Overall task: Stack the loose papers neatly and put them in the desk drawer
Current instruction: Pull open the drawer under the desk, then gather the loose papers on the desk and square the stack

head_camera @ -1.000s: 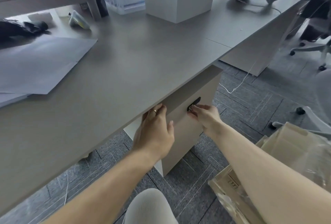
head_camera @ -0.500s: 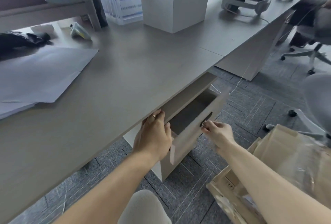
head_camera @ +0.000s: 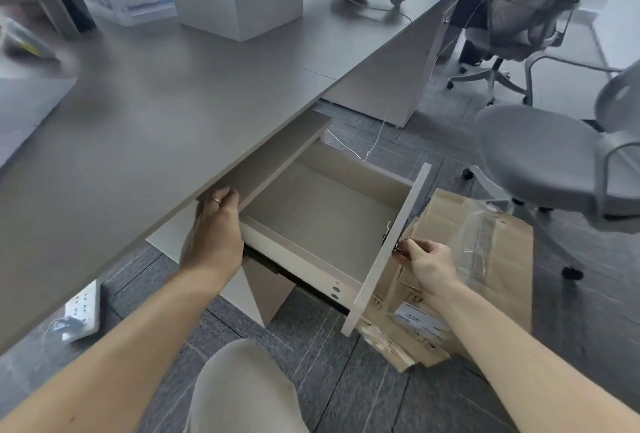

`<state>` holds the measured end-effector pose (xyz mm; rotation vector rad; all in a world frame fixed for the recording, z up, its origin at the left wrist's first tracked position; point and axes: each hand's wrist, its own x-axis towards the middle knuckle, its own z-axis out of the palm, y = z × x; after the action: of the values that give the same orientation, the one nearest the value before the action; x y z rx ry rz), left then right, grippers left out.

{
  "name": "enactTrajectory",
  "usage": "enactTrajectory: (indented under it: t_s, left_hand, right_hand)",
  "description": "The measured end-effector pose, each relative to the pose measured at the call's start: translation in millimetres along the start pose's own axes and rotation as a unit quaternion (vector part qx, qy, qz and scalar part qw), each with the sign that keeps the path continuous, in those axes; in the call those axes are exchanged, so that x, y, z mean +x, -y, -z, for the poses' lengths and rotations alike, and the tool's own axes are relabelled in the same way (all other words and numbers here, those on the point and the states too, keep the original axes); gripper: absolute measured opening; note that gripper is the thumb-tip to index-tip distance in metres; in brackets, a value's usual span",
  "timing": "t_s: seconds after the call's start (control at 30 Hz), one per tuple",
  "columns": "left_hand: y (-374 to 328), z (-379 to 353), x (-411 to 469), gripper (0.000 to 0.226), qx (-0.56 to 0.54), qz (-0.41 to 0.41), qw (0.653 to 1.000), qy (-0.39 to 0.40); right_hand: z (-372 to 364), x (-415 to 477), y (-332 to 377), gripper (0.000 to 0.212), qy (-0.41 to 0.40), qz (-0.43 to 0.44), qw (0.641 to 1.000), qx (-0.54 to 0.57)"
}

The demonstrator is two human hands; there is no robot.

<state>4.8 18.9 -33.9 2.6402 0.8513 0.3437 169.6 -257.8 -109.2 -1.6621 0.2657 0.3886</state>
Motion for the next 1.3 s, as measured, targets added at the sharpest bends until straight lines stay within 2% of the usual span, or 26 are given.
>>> enactTrajectory:
  t_s: [0.4,0.57,0.63,0.73,0.8,0.9,0.93,1.0,1.07,1.13,1.2,1.3]
  left_hand:
    - [-4.7,2.3,-1.5,0.063,-0.006,0.008,1.000,0.001]
    - [-7.1,5.3,-6.3,0.061,-0.037,0.018,0.999,0.035]
    - [-15.0,15.2,-17.1,0.061,-0.047,0.008,0.997,0.052]
    - [-31.8,49.1,-38.0,0.059,-0.095,-0.067,0.993,0.023]
    - [-34.1,84.2,-47.6,0.052,-0.136,-0.109,0.984,-0.025]
    - [-3.2,144.4,-51.3,0.046,-0.167,-0.094,0.976,-0.099]
    - [15.3,164.2,-52.2,0.046,-0.155,-0.078,0.977,-0.127]
    - [60.4,200.9,-55.5,0.046,-0.115,-0.037,0.979,-0.167]
    - [112.3,231.7,-63.1,0.048,-0.080,0.022,0.979,-0.188]
    - [164.7,256.3,-77.0,0.051,-0.052,0.097,0.975,-0.191]
    - [214.1,274.8,-92.9,0.054,-0.031,0.171,0.968,-0.179]
    - [274.3,290.1,-111.4,0.061,0.005,0.241,0.958,-0.157]
  right_hand:
    - [22.9,-0.7,-7.8,0.014,-0.011,-0.013,1.000,-0.003]
    - [26.1,-18.0,5.3,0.031,-0.018,-0.024,0.998,-0.062]
    - [23.8,-37.8,27.1,0.040,-0.041,0.006,0.995,-0.091]
    - [10.1,-71.4,70.5,0.047,-0.066,0.128,0.981,-0.133]
    - [-15.2,-96.8,101.9,0.044,-0.032,0.213,0.968,-0.131]
    - [-74.2,-137.3,139.3,0.025,0.057,0.340,0.932,-0.115]
    - [-96.3,-152.3,146.9,0.026,0.098,0.363,0.918,-0.123]
    - [-143.1,-182.8,158.3,0.047,0.191,0.389,0.886,-0.166]
    - [-193.1,-210.8,165.8,0.059,0.265,0.389,0.859,-0.203]
    - [-244.7,-230.9,166.4,0.050,0.322,0.371,0.845,-0.212]
    - [-293.2,-244.2,165.3,0.045,0.355,0.340,0.842,-0.223]
    - [-357.6,-250.6,161.5,0.059,0.388,0.277,0.843,-0.250]
